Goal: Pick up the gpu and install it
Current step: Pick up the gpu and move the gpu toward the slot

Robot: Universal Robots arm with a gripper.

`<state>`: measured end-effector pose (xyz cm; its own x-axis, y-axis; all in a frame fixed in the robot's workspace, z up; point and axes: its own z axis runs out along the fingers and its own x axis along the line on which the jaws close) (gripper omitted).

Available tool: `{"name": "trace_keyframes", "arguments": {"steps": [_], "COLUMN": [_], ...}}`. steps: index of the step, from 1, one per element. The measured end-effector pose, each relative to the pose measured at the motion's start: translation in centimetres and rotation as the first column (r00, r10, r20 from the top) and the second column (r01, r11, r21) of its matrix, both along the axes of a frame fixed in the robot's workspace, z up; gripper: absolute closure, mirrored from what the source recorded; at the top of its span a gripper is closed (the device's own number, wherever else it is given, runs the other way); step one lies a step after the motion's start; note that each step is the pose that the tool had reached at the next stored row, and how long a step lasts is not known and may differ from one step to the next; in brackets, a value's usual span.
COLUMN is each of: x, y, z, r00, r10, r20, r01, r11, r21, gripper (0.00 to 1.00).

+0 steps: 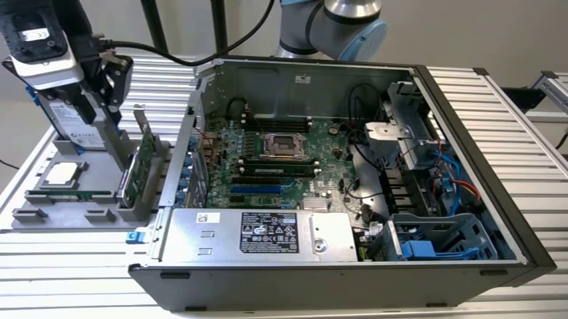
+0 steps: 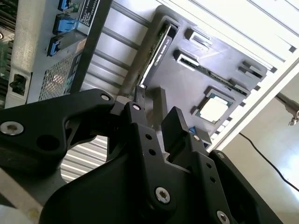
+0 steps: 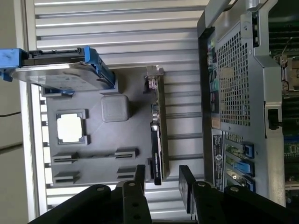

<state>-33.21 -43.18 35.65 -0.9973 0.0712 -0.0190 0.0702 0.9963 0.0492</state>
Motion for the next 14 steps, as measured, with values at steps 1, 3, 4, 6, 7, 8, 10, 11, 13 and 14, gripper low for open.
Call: {"name": "trace_keyframes", "arguments": {"steps": [1, 3, 4, 6, 7, 8, 10, 11, 13, 14], "x": [0.0, 0.0, 0.0, 0.0, 0.0, 0.0, 0.0, 0.0, 0.0, 0.0], "y": [0.0, 0.0, 0.0, 0.0, 0.0, 0.0, 0.0, 0.0, 0.0, 0.0], "z": [-0.05, -0.16, -0.2, -0.31, -0.36, -0.42, -0.51, -0.57, -0.68, -0.73], "r00": [1.0, 1.0, 1.0, 1.0, 1.0, 1.0, 1.0, 1.0, 1.0, 1.0], "r10": [0.0, 0.0, 0.0, 0.0, 0.0, 0.0, 0.0, 0.0, 0.0, 0.0], "r20": [0.0, 0.0001, 0.0, 0.0, 0.0, 0.0001, 0.0, 0.0, 0.0, 0.0], "r01": [0.0, 0.0, 0.0, 0.0, 0.0, 0.0, 0.0, 0.0, 0.0, 0.0], "r11": [1.0, 1.0, 1.0, 1.0, 1.0, 1.0, 1.0, 1.0, 1.0, 1.0], "r21": [0.0, 0.0, 0.0, 0.0, 0.0, 0.0001, 0.0, 0.0, 0.0, 0.0], "gripper": [0.0, 0.0, 0.0, 0.0, 0.0, 0.0, 0.0, 0.0, 0.0, 0.0]}}
